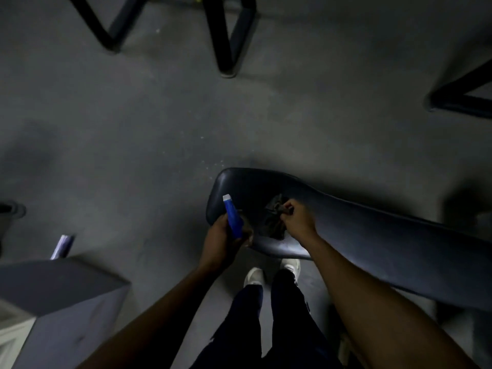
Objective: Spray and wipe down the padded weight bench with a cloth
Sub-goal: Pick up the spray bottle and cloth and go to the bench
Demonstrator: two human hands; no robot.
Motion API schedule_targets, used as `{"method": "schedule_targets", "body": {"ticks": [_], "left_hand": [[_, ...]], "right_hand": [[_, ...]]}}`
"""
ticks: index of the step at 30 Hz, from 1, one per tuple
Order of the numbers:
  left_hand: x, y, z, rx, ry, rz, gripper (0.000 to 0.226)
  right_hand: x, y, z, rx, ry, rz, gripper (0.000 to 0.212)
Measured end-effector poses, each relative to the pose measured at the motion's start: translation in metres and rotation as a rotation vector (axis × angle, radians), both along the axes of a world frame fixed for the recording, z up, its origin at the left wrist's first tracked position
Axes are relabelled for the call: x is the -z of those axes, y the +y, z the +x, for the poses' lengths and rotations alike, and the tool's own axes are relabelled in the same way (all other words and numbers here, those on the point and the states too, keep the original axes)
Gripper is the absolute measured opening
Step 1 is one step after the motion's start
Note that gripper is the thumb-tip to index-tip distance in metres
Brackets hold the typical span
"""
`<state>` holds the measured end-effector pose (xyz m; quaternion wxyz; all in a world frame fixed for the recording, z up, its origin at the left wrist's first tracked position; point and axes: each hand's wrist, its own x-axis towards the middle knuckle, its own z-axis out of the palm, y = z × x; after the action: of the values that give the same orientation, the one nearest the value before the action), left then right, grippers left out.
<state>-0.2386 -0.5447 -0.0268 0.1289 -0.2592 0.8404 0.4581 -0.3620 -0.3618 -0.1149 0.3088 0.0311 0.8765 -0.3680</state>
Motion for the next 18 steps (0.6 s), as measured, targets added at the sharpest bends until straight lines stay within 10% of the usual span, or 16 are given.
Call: {"method": "schedule_targets", "body": {"ticks": [18], "left_hand": [[-0.008, -0.007, -0.017, -0.105, -0.036, 0.046, 0.026]], "right_hand": [[0.035, -0.031, 0.0, -0.071, -0.209, -0.097, 0.024]]}}
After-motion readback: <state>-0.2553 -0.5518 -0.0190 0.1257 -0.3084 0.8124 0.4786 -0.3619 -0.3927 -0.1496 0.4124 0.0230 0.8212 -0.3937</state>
